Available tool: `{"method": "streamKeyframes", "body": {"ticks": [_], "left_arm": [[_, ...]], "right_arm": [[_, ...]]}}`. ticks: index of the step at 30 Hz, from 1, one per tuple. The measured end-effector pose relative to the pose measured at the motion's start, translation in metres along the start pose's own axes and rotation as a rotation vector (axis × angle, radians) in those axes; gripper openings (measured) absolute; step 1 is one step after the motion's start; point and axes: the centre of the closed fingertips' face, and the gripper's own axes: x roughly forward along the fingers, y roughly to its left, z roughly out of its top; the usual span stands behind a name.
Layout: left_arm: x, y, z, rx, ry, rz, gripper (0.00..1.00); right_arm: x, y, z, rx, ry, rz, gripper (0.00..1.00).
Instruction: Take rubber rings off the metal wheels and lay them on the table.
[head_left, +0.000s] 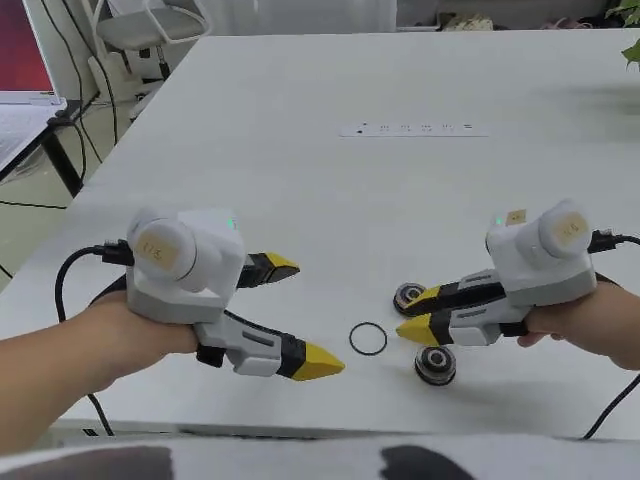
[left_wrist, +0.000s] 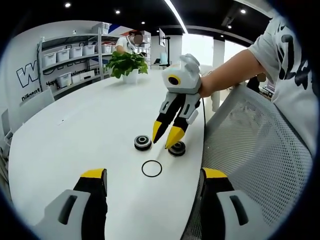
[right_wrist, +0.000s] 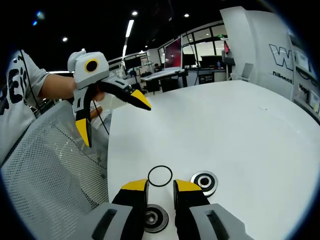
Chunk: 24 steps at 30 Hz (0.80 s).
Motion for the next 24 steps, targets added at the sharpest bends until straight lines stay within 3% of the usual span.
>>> {"method": "streamKeyframes", "body": {"ticks": [13,24], "left_arm": [[0.022,-0.011,0.012,0.032,0.011,-0.048,0.7],[0.044,-0.018,0.018,0.054,0.03,-0.099,0.67]], "right_arm": [[-0.023,0.003,-0.006,0.02,-0.054,-0.009,0.21],[-0.031,0.009,-0.015,0.022,-0.07,-0.01,0.25]]}}
